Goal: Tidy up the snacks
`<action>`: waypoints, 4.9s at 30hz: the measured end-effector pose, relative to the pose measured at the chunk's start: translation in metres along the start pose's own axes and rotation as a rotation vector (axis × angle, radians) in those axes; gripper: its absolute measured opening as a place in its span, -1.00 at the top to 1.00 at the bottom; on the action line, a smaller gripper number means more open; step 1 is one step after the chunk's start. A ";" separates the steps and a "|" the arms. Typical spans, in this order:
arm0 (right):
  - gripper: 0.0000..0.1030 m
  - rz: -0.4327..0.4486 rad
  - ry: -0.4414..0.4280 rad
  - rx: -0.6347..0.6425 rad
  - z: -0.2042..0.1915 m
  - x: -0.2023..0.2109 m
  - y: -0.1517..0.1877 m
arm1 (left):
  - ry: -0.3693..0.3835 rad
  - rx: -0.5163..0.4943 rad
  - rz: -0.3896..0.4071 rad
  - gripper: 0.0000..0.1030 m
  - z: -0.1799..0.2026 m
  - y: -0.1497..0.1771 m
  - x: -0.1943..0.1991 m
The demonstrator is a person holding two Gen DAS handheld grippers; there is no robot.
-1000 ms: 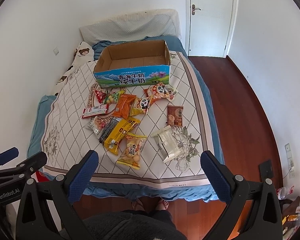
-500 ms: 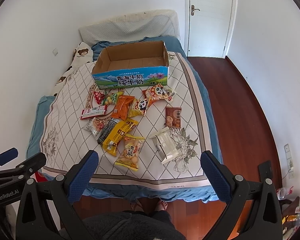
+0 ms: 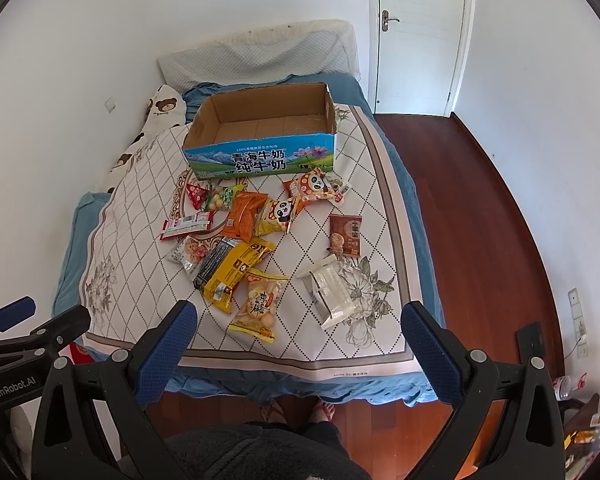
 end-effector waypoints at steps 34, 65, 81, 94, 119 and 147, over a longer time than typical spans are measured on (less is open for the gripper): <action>-1.00 -0.288 -0.069 -0.179 0.096 -0.190 0.006 | -0.097 -0.384 -0.231 -0.99 0.059 -0.036 -0.210; -0.38 -0.606 -0.013 -0.437 0.106 -0.380 0.034 | 0.018 -0.240 -0.516 -0.56 0.045 -0.062 -0.377; -0.58 -0.620 -0.029 -0.379 0.067 -0.395 0.012 | 0.128 -0.272 -0.538 -0.63 0.037 -0.077 -0.408; -0.23 -0.562 0.001 -0.426 0.024 -0.365 0.006 | 0.126 -0.260 -0.502 -0.61 0.013 -0.043 -0.361; -0.22 -0.242 -0.371 -0.209 -0.012 -0.285 -0.283 | 0.208 0.007 -0.138 -0.61 0.031 -0.338 -0.240; -0.80 -0.489 -0.117 -0.011 -0.014 -0.511 -0.407 | 0.095 -0.077 -0.440 -0.84 0.096 -0.441 -0.462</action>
Point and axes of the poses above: each gripper's, at about its wrist camera, not at the fingertips, and x roughly against the way its jaws point, z to its right, y to its underside, the point moved 5 cm from there along -x, roughly the way its jaws point, and after that the axes turned 6 degrees about -y, right-handed, at the moved point
